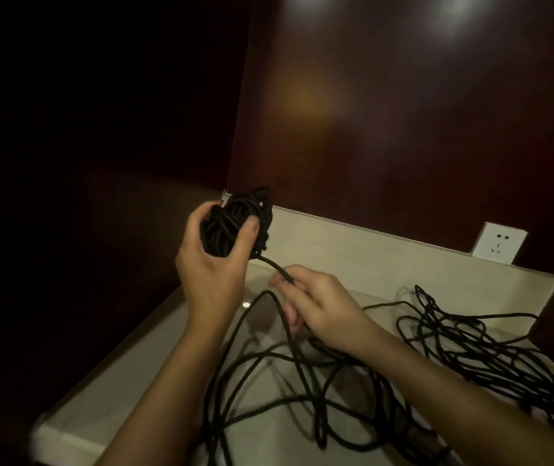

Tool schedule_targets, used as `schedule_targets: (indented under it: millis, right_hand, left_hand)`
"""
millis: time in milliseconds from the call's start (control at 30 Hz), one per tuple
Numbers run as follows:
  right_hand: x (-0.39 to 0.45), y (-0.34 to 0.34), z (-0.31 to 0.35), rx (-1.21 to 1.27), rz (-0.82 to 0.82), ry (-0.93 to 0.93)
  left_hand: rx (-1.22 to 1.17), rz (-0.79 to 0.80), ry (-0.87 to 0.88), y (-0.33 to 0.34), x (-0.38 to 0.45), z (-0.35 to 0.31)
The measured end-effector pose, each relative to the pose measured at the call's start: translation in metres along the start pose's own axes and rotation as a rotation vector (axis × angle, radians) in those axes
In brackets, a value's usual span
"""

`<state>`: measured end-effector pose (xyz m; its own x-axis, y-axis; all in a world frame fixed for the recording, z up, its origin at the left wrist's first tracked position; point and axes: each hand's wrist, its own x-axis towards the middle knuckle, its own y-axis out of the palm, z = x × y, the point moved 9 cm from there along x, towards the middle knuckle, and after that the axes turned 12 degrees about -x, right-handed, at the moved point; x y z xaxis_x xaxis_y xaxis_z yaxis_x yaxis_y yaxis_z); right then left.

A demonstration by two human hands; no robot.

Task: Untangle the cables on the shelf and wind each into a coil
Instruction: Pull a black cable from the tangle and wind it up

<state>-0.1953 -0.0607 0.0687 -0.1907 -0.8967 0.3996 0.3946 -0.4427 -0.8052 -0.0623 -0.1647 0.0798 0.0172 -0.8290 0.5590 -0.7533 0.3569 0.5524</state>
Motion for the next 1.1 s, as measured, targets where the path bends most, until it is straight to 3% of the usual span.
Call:
schedule_targets:
  millis: [67, 167, 233, 333, 400, 533, 600, 667, 767, 833, 900, 967, 1100]
  right_hand:
    - [-0.006, 0.005, 0.011, 0.292, -0.032, 0.136]
    - [-0.008, 0.022, 0.007, 0.317, 0.008, 0.236]
    - [-0.010, 0.036, -0.005, 0.127, 0.096, 0.264]
    - [-0.025, 0.055, -0.023, -0.180, 0.325, 0.272]
    - [-0.028, 0.046, -0.029, -0.338, 0.310, 0.246]
    - [-0.016, -0.005, 0.015, -1.060, 0.009, -0.129]
    - [-0.011, -0.020, 0.031, -1.143, -0.042, -0.313]
    - [-0.007, -0.025, 0.037, -1.124, 0.017, -0.516]
    - [0.002, -0.048, 0.048, -1.025, 0.029, -0.597]
    - [0.010, -0.058, 0.053, -0.929, 0.023, -0.578]
    - [0.020, -0.064, 0.054, -0.857, 0.023, -0.546]
    - [0.026, -0.068, 0.057, -0.825, 0.013, -0.550]
    - [0.036, -0.064, 0.068, -0.864, 0.010, -0.615]
  left_hand:
    - [0.182, 0.020, 0.043, -0.008, 0.006, 0.000]
    - [0.458, 0.108, 0.232, -0.004, 0.005, -0.007]
    - [0.637, 0.203, 0.348, 0.006, 0.002, -0.009]
    - [0.820, 0.286, 0.384, 0.009, 0.000, -0.002]
    - [0.861, 0.309, 0.361, 0.006, 0.002, 0.000]
    - [1.004, 0.452, 0.290, 0.017, 0.010, 0.007]
    - [1.118, 0.613, 0.304, 0.032, 0.008, 0.011]
    - [1.176, 0.845, 0.284, 0.044, 0.002, 0.020]
    - [0.940, 1.204, 0.120, 0.051, -0.016, 0.032]
    - [0.719, 1.350, -0.052, 0.051, -0.028, 0.034]
    - [0.472, 1.368, -0.248, 0.051, -0.035, 0.027]
    - [0.291, 1.328, -0.303, 0.055, -0.036, 0.013]
    - [0.219, 1.293, -0.371, 0.065, -0.041, 0.013]
